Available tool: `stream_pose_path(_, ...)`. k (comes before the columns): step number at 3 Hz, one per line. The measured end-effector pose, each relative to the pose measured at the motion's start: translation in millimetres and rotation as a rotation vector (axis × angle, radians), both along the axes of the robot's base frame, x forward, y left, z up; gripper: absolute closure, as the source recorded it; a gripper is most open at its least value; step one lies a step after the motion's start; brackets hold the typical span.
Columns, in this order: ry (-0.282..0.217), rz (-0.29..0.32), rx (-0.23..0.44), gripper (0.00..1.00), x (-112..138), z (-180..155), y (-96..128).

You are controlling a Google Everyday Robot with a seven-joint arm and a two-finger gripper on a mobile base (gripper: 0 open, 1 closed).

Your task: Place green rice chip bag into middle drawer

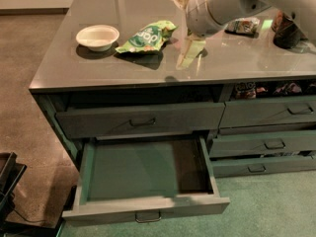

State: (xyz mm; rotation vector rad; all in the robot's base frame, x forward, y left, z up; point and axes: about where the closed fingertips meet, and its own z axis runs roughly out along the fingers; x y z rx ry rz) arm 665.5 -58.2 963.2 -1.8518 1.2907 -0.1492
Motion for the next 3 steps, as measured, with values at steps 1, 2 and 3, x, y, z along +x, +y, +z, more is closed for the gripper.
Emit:
stream_pose_path(1, -0.102, 0.070, -0.033, 0.00, 20.8, -9.9, 8.9)
stream_pose_path(2, -0.200, 0.125, -0.054, 0.00, 46.2, -20.6, 16.2)
stream_pose_path(3, -0.268, 0.158, -0.057, 0.19, 69.0, -31.2, 23.5)
